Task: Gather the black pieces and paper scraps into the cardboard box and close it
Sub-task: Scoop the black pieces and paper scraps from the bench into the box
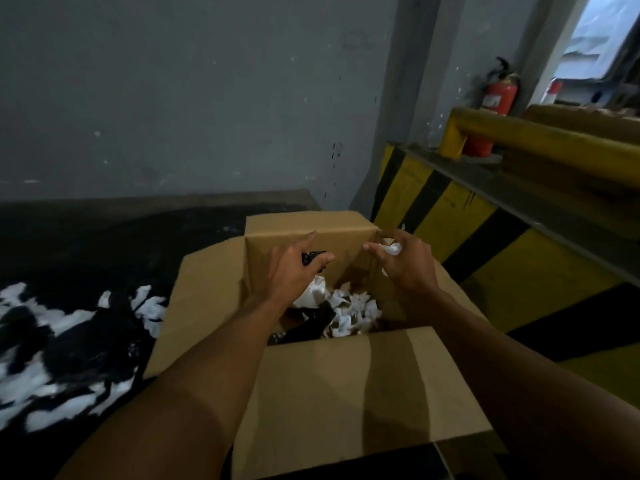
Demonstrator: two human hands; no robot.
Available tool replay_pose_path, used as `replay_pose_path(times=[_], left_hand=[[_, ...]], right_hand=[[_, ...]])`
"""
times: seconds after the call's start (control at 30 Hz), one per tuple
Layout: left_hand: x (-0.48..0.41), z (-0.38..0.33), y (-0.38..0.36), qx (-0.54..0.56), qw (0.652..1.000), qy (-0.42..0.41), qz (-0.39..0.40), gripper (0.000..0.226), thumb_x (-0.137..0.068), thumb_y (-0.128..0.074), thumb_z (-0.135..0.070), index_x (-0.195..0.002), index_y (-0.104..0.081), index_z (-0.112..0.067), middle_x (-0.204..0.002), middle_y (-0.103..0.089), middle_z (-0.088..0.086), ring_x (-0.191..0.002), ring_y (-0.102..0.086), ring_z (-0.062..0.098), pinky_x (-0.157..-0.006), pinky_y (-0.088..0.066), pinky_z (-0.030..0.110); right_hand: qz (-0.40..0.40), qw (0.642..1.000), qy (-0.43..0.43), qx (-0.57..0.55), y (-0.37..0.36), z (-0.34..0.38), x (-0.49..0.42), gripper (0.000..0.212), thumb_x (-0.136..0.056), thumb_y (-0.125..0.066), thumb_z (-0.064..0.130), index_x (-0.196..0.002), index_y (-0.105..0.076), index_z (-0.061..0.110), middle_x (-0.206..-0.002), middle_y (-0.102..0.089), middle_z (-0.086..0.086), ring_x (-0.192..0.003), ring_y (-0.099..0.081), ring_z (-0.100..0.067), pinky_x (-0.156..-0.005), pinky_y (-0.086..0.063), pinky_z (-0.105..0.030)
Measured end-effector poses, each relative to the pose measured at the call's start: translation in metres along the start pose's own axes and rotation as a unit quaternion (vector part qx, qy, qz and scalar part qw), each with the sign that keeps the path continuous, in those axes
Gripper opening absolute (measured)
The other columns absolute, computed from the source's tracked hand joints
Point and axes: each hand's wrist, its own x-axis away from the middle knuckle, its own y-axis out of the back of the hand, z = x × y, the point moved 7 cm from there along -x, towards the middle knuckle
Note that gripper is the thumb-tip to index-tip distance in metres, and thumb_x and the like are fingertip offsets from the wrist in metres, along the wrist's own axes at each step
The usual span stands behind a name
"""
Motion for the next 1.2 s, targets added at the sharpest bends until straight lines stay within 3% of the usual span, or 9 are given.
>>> replay_pose_path(times=[0.23, 0.33, 0.47, 0.53, 0.6, 0.7, 0.8, 1.03, 1.2], left_hand=[[0.005, 0.023, -0.031, -0.043, 0.997, 0.034, 0.056, 0.051, -0.09, -0.056, -0.05, -0.131, -0.056, -0.019, -0.117, -0.067, 0.006, -0.107, -0.061, 0.025, -0.092, -0.048, 0.034], [0.003, 0.036, -0.047, -0.07, 0.989, 0.073, 0.108, 0.05, -0.099, -0.044, -0.037, -0.146, -0.032, -0.025, -0.141, -0.049, 0.007, -0.119, -0.052, 0.025, -0.1, -0.042, 0.039], [0.0, 0.043, -0.059, -0.067, 0.98, 0.119, 0.143, 0.078, -0.088, -0.059, -0.012, -0.149, -0.013, -0.029, -0.155, -0.02, 0.005, -0.129, -0.04, 0.027, -0.102, -0.041, 0.046], [-0.001, 0.047, -0.062, -0.061, 0.978, 0.13, 0.151, 0.085, -0.084, -0.065, -0.013, -0.149, -0.012, -0.031, -0.154, -0.016, 0.002, -0.132, -0.036, 0.027, -0.105, -0.039, 0.048], [-0.004, 0.05, -0.066, -0.059, 0.978, 0.131, 0.153, 0.079, -0.087, -0.066, -0.029, -0.149, -0.017, -0.028, -0.153, -0.02, 0.002, -0.133, -0.035, 0.026, -0.107, -0.035, 0.044], [-0.009, 0.051, -0.069, -0.053, 0.982, 0.118, 0.138, 0.058, -0.094, -0.054, -0.041, -0.144, -0.032, -0.022, -0.148, -0.031, 0.004, -0.131, -0.039, 0.025, -0.105, -0.035, 0.039], [-0.015, 0.053, -0.067, -0.074, 0.986, 0.097, 0.114, 0.047, -0.096, -0.055, -0.025, -0.14, -0.04, -0.018, -0.145, -0.038, 0.007, -0.13, -0.04, 0.025, -0.107, -0.035, 0.038], [-0.02, 0.047, -0.042, -0.084, 0.994, 0.069, 0.026, 0.042, -0.096, -0.053, -0.027, -0.136, -0.046, -0.018, -0.14, -0.043, 0.005, -0.121, -0.047, 0.021, -0.097, -0.037, 0.03], [-0.007, 0.048, 0.011, -0.114, 0.989, 0.085, -0.044, 0.043, -0.095, -0.052, -0.036, -0.134, -0.047, -0.02, -0.136, -0.046, 0.003, -0.12, -0.048, 0.02, -0.099, -0.042, 0.037]], right_hand=[[0.084, 0.996, -0.003, -0.003, -0.033, -0.03, -0.007, 0.041, -0.089, -0.055, 0.056, -0.103, -0.069, 0.02, -0.098, -0.071, 0.003, -0.09, -0.063, -0.016, -0.077, -0.049, -0.031], [0.151, 0.988, -0.021, -0.007, -0.048, -0.04, -0.005, 0.03, -0.098, -0.047, 0.04, -0.115, -0.061, 0.019, -0.106, -0.063, 0.004, -0.093, -0.058, -0.014, -0.079, -0.043, -0.029], [0.193, 0.981, -0.015, 0.023, -0.063, -0.054, -0.011, 0.036, -0.083, -0.068, 0.018, -0.118, -0.058, 0.023, -0.112, -0.064, 0.003, -0.097, -0.062, -0.017, -0.081, -0.05, -0.031], [0.2, 0.979, -0.005, 0.045, -0.068, -0.053, -0.014, 0.033, -0.08, -0.072, 0.028, -0.112, -0.062, 0.025, -0.109, -0.063, 0.006, -0.1, -0.059, -0.015, -0.088, -0.05, -0.034], [0.198, 0.978, -0.008, 0.063, -0.072, -0.051, -0.016, 0.028, -0.086, -0.061, 0.043, -0.106, -0.067, 0.025, -0.108, -0.058, 0.005, -0.106, -0.053, -0.017, -0.098, -0.043, -0.039], [0.207, 0.976, -0.024, 0.057, -0.077, -0.053, -0.02, 0.026, -0.093, -0.049, 0.036, -0.102, -0.07, 0.025, -0.107, -0.059, 0.0, -0.107, -0.054, -0.02, -0.102, -0.04, -0.043], [0.204, 0.978, -0.024, 0.046, -0.083, -0.058, -0.025, 0.027, -0.087, -0.062, 0.025, -0.114, -0.066, 0.027, -0.117, -0.057, 0.0, -0.108, -0.056, -0.017, -0.104, -0.042, -0.033], [0.18, 0.982, -0.051, -0.005, -0.085, -0.048, -0.027, 0.043, -0.081, -0.056, 0.053, -0.115, -0.063, 0.028, -0.116, -0.065, -0.002, -0.103, -0.063, -0.02, -0.094, -0.051, -0.041], [0.176, 0.984, -0.013, -0.018, -0.103, -0.007, -0.022, 0.043, -0.09, -0.055, 0.049, -0.123, -0.059, 0.022, -0.125, -0.061, -0.007, -0.112, -0.057, -0.026, -0.097, -0.047, -0.04]])
